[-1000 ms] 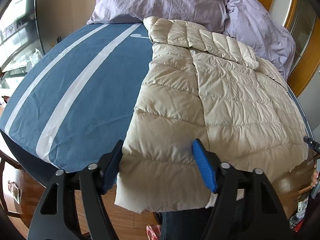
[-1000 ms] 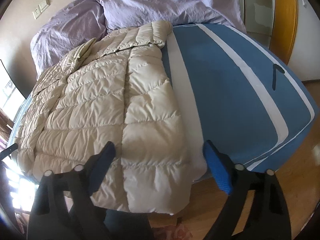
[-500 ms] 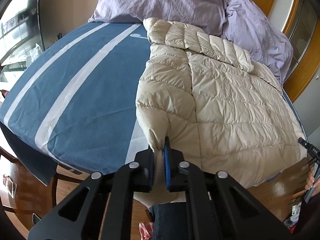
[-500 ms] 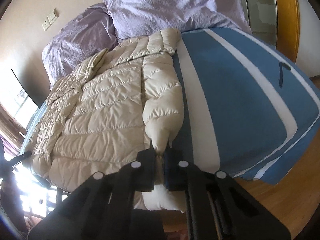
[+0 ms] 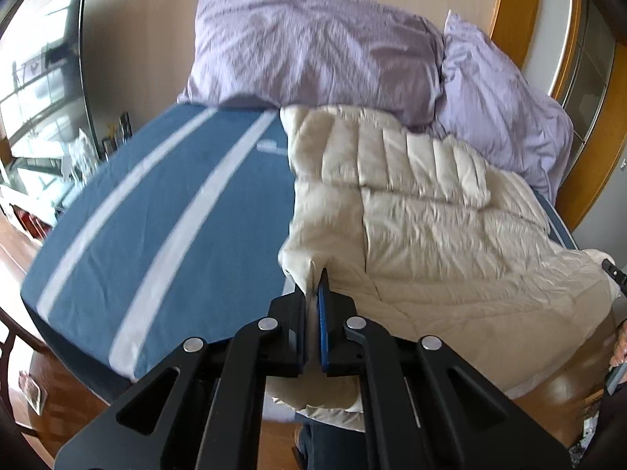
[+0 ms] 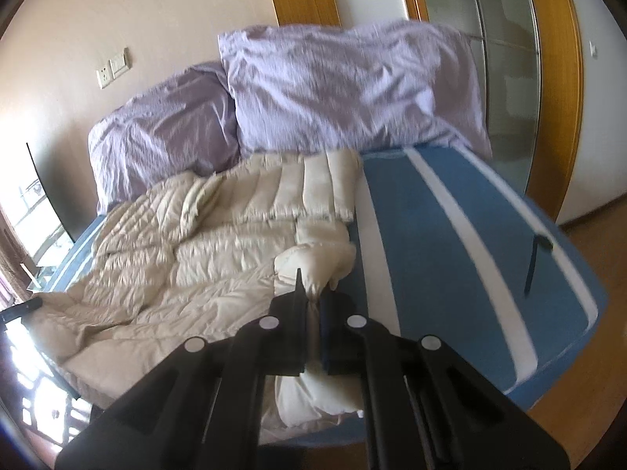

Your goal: Fold large clothes

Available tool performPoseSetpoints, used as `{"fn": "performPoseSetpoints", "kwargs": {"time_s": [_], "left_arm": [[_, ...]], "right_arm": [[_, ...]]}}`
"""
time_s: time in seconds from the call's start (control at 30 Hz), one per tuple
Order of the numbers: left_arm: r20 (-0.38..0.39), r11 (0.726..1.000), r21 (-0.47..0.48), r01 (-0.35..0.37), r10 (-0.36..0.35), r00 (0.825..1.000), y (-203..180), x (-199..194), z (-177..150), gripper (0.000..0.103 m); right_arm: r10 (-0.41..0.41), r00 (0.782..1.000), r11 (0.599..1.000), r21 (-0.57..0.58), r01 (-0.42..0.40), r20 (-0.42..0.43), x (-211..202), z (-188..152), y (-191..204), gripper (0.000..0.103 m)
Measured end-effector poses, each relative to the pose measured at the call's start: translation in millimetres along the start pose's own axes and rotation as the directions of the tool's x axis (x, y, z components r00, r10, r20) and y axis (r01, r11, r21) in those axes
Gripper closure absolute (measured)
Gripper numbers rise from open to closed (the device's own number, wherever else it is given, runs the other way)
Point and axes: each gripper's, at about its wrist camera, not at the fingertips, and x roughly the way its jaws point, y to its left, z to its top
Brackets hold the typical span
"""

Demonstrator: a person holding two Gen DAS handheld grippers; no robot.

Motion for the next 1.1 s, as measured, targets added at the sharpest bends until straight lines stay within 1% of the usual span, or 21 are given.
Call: {"fn": "performPoseSetpoints", "kwargs": {"time_s": [0.2,0.33,0.5,0.67,0.8,0.93,1.1], "left_arm": [[0.05,0.999,0.013,-0.03,0.029,0.998,-8.2,10.7,42.4,0.099],[0.073,0.999,0.001,-0.048,0.048,0.996,-13.5,26.7,73.5,0.099],[0.085,0.998,-0.013,-0.064,0.065,0.994,-17.4,54.8,109.5,0.099],[0.095,0.995,-0.022,-0.102,0.104,0.99,-23.6,90.9,144.8,0.099],[0.068,0.993,-0.05,-0.106,0.109,0.992,-23.8,128.8,168.8,0.099],[0.043,0.992,-0.048,-0.116,0.118,0.992,-27.6,163.0,182.9,0.099],[0.022,0.992,-0.06,-0.112,0.114,0.993,-28.1,198.6,197.2,0.099]], "right_arm": [[-0.04,0.998,0.999,-0.025,0.041,0.046,25.0,42.8,17.3,0.098],[-0.06,0.996,0.998,-0.028,0.062,0.065,46.2,67.7,25.1,0.098],[-0.08,0.994,0.996,-0.024,0.082,0.075,84.2,98.4,28.0,0.098],[-0.097,0.992,0.995,-0.004,0.098,0.085,126.7,122.9,25.3,0.098],[-0.098,0.993,0.995,0.035,0.096,0.069,171.0,137.5,17.2,0.098],[-0.112,0.992,0.993,0.042,0.109,0.053,207.5,143.0,14.2,0.098],[-0.112,0.994,0.989,0.096,0.111,0.01,250.1,151.8,4.1,0.095]]}}
